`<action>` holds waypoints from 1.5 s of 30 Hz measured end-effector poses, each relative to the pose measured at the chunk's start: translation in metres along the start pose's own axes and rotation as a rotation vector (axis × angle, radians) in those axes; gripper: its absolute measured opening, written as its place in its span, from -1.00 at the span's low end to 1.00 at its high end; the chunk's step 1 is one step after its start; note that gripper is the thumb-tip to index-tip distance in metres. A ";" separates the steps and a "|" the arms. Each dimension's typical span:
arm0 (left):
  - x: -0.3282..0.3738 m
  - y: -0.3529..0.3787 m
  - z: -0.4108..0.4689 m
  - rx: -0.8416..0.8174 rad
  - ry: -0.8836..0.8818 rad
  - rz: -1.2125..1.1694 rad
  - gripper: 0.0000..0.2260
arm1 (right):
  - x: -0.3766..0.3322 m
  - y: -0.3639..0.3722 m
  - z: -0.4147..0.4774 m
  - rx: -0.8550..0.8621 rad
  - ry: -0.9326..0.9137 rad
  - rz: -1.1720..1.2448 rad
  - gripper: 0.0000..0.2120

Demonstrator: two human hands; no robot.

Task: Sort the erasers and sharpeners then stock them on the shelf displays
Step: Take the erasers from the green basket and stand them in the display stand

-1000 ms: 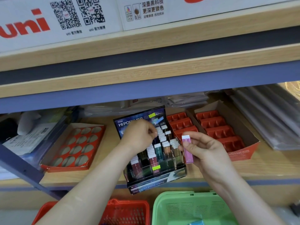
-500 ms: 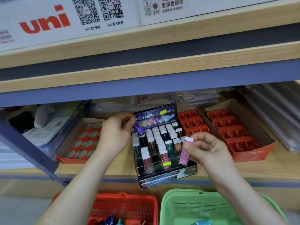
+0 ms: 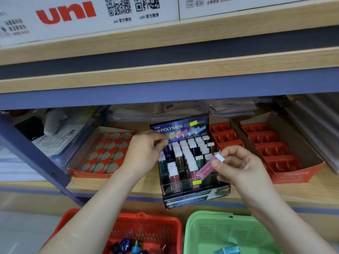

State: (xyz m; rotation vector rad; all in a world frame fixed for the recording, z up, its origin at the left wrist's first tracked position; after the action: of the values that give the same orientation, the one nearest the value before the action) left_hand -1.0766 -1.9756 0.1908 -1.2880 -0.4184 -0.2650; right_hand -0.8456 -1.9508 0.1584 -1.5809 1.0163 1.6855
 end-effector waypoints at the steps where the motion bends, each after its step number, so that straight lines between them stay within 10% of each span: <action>1: 0.001 0.000 0.001 0.006 0.008 0.003 -0.86 | 0.000 0.001 0.000 -0.005 0.002 -0.010 -0.86; 17: -0.005 0.016 0.007 -0.152 -0.041 0.004 -0.89 | -0.002 0.013 0.000 0.060 -0.026 -0.051 -0.85; 25: 0.048 0.008 -0.065 -0.291 0.002 -0.721 -0.75 | -0.012 0.039 0.003 -0.089 -0.149 -0.078 -0.81; 33: -0.007 -0.015 -0.080 0.174 -0.206 -0.760 -0.75 | -0.014 0.018 -0.012 0.095 -0.198 -0.654 -0.72; 45: -0.019 0.012 -0.061 0.037 -0.196 -0.542 -0.76 | 0.025 -0.006 -0.023 0.080 -0.035 -0.802 -0.52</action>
State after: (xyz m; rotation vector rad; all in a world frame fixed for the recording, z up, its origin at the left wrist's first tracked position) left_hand -1.0796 -2.0323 0.1582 -1.1495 -0.9369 -0.5845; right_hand -0.8311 -1.9692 0.1332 -1.5948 0.3296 1.0898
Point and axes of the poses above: each hand's wrist, its own z-axis towards the middle knuckle, its own y-axis out of the palm, x = y × z, the point moved 5 cm from there along z, towards the middle knuckle, and after that the axes turned 13 degrees about -x, right-handed, at the moved point
